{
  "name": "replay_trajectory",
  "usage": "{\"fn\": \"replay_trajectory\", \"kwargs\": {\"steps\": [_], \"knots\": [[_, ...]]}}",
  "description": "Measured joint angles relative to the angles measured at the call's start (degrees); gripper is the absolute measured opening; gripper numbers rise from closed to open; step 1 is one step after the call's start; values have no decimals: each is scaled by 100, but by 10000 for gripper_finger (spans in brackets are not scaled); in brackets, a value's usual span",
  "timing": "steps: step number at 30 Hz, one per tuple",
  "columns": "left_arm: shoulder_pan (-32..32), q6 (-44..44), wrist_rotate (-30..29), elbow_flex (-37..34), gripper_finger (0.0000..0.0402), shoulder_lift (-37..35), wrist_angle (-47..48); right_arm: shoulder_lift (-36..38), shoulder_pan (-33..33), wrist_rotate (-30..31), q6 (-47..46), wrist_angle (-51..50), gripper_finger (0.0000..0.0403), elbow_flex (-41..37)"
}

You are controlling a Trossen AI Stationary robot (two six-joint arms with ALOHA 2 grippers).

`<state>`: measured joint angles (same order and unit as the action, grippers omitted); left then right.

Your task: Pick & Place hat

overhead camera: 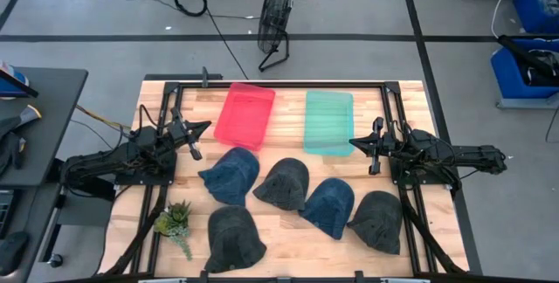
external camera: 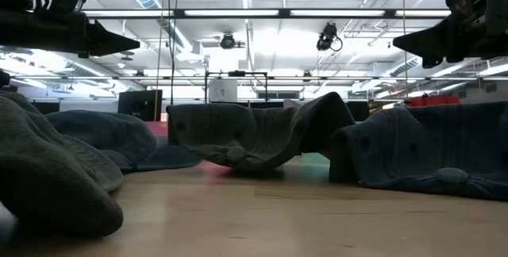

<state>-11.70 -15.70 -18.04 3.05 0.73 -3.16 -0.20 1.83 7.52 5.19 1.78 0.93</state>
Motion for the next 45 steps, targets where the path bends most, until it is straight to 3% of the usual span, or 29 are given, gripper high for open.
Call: {"fn": "replay_trajectory", "kwargs": {"steps": [19, 24, 27, 31, 36, 41, 45], "knots": [[-1, 0, 0, 0, 12, -1, 0, 1, 0, 0, -36, 0, 13, 0], [0, 9, 2, 0, 12, -1, 0, 1, 0, -71, -1378, -5, 13, 1], [-1, 442, 6, 0, 12, 0, -82, -1, 0, -76, -1801, -9, 13, 0], [0, 1150, 4, 0, 12, 0, -81, -1, 0, -79, -1676, -11, 13, 0], [-2, 1251, 24, 0, 12, 0, -164, -1, 0, -93, -1670, -10, 13, 0], [0, 2359, 26, 0, 12, 0, -218, -3, 0, 328, -1021, 37, 13, 0], [0, 2915, 26, 0, 12, 0, -130, -3, 0, 57, -758, 58, 14, 8]]}}
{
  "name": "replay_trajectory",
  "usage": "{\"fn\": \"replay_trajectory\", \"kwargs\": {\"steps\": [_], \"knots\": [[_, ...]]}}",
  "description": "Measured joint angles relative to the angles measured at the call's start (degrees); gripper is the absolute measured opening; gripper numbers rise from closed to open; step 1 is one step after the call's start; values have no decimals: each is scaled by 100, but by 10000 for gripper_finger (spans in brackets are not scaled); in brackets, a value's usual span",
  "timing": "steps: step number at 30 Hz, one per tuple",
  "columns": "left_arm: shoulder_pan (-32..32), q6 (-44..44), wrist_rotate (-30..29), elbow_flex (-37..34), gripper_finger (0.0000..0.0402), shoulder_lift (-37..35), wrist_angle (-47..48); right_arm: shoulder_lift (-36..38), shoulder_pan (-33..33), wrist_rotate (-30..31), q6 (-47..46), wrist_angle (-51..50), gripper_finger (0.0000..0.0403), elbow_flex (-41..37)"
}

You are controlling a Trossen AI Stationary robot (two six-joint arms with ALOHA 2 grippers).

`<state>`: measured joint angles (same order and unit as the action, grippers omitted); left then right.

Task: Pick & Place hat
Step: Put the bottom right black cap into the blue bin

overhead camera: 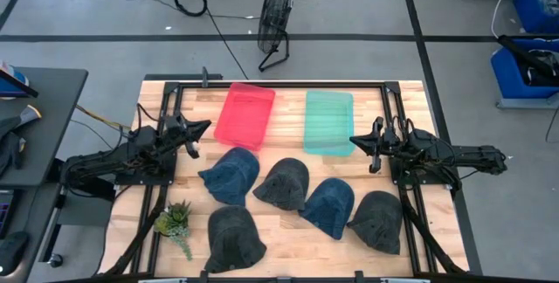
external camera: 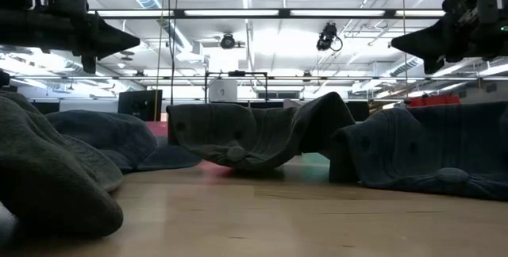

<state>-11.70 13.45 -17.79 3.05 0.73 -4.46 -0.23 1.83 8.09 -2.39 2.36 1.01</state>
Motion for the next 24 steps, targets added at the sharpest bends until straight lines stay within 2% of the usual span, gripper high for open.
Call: {"fn": "replay_trajectory", "kwargs": {"steps": [6, 13, 16, 18, 21, 24], "knots": [[7, 236, 190, 0, 26, 0, -108, -2, -4, -1447, -449, -237, 46, 467], [7, 246, 556, 0, 82, 6, -221, -134, -44, -1905, -1025, -624, 126, 1163], [7, 248, 558, 0, 101, 24, -253, -380, -180, -2278, -1464, -654, 165, 1343], [7, 288, 560, 0, 108, 63, -262, -631, -329, -2315, -1645, -666, 187, 1410], [3, 275, 561, 0, 112, 156, -253, -1190, -521, -2003, -1701, -797, 200, 1587], [2, 384, 560, 0, 112, 263, -266, -1861, -717, -2046, -1805, -1331, 200, 2151]]}}
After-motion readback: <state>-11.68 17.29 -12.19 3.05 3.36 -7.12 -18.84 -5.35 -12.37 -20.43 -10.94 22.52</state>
